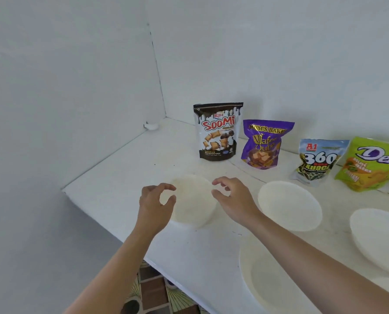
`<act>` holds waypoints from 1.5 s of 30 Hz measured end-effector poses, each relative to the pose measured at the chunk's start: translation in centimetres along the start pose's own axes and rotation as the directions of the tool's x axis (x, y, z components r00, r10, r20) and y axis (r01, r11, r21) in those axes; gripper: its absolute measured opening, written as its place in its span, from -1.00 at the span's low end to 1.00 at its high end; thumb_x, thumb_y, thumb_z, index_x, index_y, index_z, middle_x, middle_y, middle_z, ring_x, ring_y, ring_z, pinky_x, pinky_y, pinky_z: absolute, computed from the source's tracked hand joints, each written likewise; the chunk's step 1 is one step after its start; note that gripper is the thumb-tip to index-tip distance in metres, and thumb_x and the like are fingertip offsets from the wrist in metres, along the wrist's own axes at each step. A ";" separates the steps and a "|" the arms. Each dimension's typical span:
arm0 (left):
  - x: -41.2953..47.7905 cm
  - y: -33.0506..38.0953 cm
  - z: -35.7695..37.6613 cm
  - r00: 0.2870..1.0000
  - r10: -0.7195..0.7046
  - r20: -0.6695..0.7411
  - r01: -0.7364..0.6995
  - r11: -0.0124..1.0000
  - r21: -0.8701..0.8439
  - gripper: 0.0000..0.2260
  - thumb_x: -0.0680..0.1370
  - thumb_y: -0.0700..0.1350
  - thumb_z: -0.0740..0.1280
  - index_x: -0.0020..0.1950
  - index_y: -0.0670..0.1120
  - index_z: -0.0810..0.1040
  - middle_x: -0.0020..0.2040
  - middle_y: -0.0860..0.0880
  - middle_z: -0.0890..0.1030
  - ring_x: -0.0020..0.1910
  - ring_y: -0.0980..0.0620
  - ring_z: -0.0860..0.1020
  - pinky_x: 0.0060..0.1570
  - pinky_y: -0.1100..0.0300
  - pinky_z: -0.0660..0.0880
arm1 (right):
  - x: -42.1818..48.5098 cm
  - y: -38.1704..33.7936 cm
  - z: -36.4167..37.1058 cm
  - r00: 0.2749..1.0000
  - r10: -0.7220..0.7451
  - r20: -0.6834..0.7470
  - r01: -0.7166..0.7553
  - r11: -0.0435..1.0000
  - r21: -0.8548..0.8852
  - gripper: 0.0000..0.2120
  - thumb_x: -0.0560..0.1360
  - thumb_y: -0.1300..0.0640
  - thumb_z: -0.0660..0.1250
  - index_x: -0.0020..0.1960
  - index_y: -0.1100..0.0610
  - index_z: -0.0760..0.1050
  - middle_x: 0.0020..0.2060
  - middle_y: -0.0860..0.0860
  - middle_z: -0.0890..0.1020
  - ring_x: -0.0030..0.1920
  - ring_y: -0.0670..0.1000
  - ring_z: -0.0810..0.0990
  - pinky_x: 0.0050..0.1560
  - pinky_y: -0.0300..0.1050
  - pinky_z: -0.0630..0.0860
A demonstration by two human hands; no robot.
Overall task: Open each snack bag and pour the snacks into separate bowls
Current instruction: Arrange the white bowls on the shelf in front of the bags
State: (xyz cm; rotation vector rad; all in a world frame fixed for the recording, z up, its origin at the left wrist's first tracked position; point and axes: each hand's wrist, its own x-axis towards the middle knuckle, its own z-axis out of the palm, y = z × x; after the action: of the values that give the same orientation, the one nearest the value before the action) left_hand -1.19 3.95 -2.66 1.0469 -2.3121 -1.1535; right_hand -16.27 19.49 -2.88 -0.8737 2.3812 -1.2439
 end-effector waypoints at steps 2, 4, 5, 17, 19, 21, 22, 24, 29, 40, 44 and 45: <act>0.7 -0.9 0.3 0.998 -0.054 0.036 0.054 0.998 -0.016 -0.75 0.61 -0.13 0.35 0.25 0.11 0.54 0.26 0.00 0.35 0.17 0.04 0.47 0.09 0.23 0.35 | 1.0 -0.1 1.7 0.997 0.065 0.032 -0.065 0.998 -0.004 -0.74 0.58 0.03 0.31 0.26 -0.05 0.52 0.21 0.04 0.48 0.07 -0.05 0.45 -0.02 -0.21 0.33; 1.4 -1.5 0.8 0.993 -0.088 0.082 0.090 0.996 -0.020 -0.71 0.61 -0.14 0.34 0.31 0.10 0.50 0.26 -0.01 0.36 0.00 0.15 0.48 -0.10 0.29 0.35 | 1.7 -0.1 2.9 0.989 0.134 0.066 -0.136 0.991 0.016 -0.71 0.58 0.03 0.30 0.30 -0.04 0.51 0.25 0.08 0.48 0.02 -0.03 0.44 -0.14 -0.25 0.35; 1.7 -1.7 1.0 0.989 -0.103 0.108 0.106 0.994 -0.022 -0.70 0.61 -0.15 0.33 0.32 0.10 0.49 0.26 -0.02 0.37 -0.03 0.15 0.46 -0.14 0.31 0.34 | 2.0 -0.1 3.4 0.982 0.168 0.089 -0.171 0.985 0.028 -0.69 0.58 0.04 0.30 0.31 -0.03 0.50 0.27 0.09 0.48 0.02 -0.02 0.44 -0.15 -0.25 0.36; 3.2 -1.0 1.1 0.966 -0.104 0.238 0.144 0.977 -0.158 -0.47 0.51 -0.42 0.06 0.29 0.09 0.43 0.42 0.02 0.36 0.28 -0.07 0.35 -0.15 0.25 0.40 | 2.6 -0.4 3.2 0.945 0.299 0.135 -0.308 0.950 0.053 -0.52 0.57 0.37 0.03 0.32 -0.04 0.45 0.46 0.07 0.37 0.05 0.04 0.49 -0.32 -0.26 0.43; 3.6 1.1 0.8 0.975 -0.050 0.217 0.094 0.976 -0.198 -0.46 0.49 -0.43 0.06 0.27 0.12 0.45 0.43 0.03 0.37 0.33 -0.09 0.35 -0.06 0.17 0.41 | 2.4 -1.0 1.4 0.960 0.268 0.082 -0.276 0.955 0.107 -0.53 0.56 0.37 0.05 0.26 -0.06 0.49 0.41 0.05 0.42 -0.15 -0.03 0.55 -0.41 -0.27 0.41; 3.8 3.6 0.6 0.979 0.006 0.205 0.045 0.969 -0.243 -0.44 0.48 -0.42 0.07 0.24 0.15 0.48 0.41 0.05 0.40 0.33 -0.11 0.38 0.01 0.11 0.41 | 2.1 -1.7 -1.1 0.975 0.222 0.010 -0.221 0.963 0.156 -0.55 0.54 0.37 0.07 0.17 -0.06 0.55 0.24 0.07 0.50 -0.42 -0.11 0.48 -0.51 -0.30 0.33; 3.7 4.9 0.6 0.978 0.040 0.205 0.016 0.963 -0.268 -0.43 0.46 -0.42 0.07 0.22 0.17 0.49 0.39 0.06 0.42 0.31 -0.11 0.40 0.00 0.09 0.42 | 1.7 -2.0 -2.6 0.980 0.195 -0.036 -0.186 0.969 0.164 -0.55 0.52 0.38 0.09 0.14 -0.05 0.57 0.15 0.06 0.51 -0.49 -0.12 0.43 -0.54 -0.31 0.31; 3.2 7.8 1.0 0.971 0.102 0.214 -0.031 0.950 -0.312 -0.40 0.45 -0.42 0.08 0.21 0.20 0.50 0.36 0.04 0.43 0.24 -0.11 0.44 -0.01 0.05 0.47 | 0.6 -2.5 -5.9 0.980 0.138 -0.141 -0.117 0.982 0.149 -0.57 0.50 0.39 0.12 0.11 -0.02 0.59 0.07 0.03 0.52 -0.50 -0.11 0.42 -0.55 -0.32 0.30; -0.1 14.9 3.9 0.931 0.256 0.261 -0.145 0.914 -0.379 -0.36 0.43 -0.44 0.09 0.19 0.25 0.52 0.38 0.09 0.41 0.32 -0.09 0.38 0.18 -0.03 0.46 | -4.0 -1.6 -13.9 0.947 0.061 -0.314 -0.025 0.993 0.116 -0.57 0.47 0.39 0.12 0.11 0.02 0.61 -0.33 -0.11 0.39 -0.55 -0.16 0.39 -0.52 -0.36 0.20; -15.1 25.9 17.7 0.822 0.386 0.419 -0.201 0.885 -0.421 -0.28 0.44 -0.50 0.09 0.32 0.26 0.43 0.33 0.18 0.38 0.18 0.23 0.44 -0.09 0.25 0.42 | -19.2 9.4 -28.8 0.875 0.109 -0.471 -0.065 0.992 0.110 -0.58 0.45 0.38 0.22 0.09 -0.06 0.60 0.03 -0.19 0.61 -0.33 -0.30 0.44 -0.28 -0.41 0.26; -21.0 27.6 22.5 0.795 0.379 0.473 -0.162 0.885 -0.437 -0.21 0.47 -0.50 0.07 0.47 0.28 0.25 0.16 0.39 0.39 0.02 0.40 0.46 -0.13 0.42 0.44 | -25.3 13.9 -32.3 0.867 0.150 -0.475 -0.094 0.986 0.138 -0.59 0.44 0.36 0.27 0.10 -0.09 0.58 0.22 -0.15 0.55 0.19 -0.14 0.45 0.10 -0.22 0.34; -22.3 27.7 23.7 0.792 0.378 0.478 -0.155 0.883 -0.442 -0.19 0.47 -0.49 0.07 0.51 0.29 0.20 0.18 0.38 0.39 0.10 0.33 0.46 -0.03 0.34 0.45 | -26.7 15.0 -33.0 0.864 0.161 -0.477 -0.107 0.985 0.137 -0.59 0.44 0.36 0.28 0.11 -0.09 0.57 0.21 -0.15 0.55 0.21 -0.13 0.43 0.11 -0.22 0.34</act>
State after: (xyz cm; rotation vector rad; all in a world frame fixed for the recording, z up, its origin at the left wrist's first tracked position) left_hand -13.07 44.22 5.29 0.2231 -2.3682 -1.8697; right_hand -18.83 63.92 3.64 -0.3763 2.6573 -1.6736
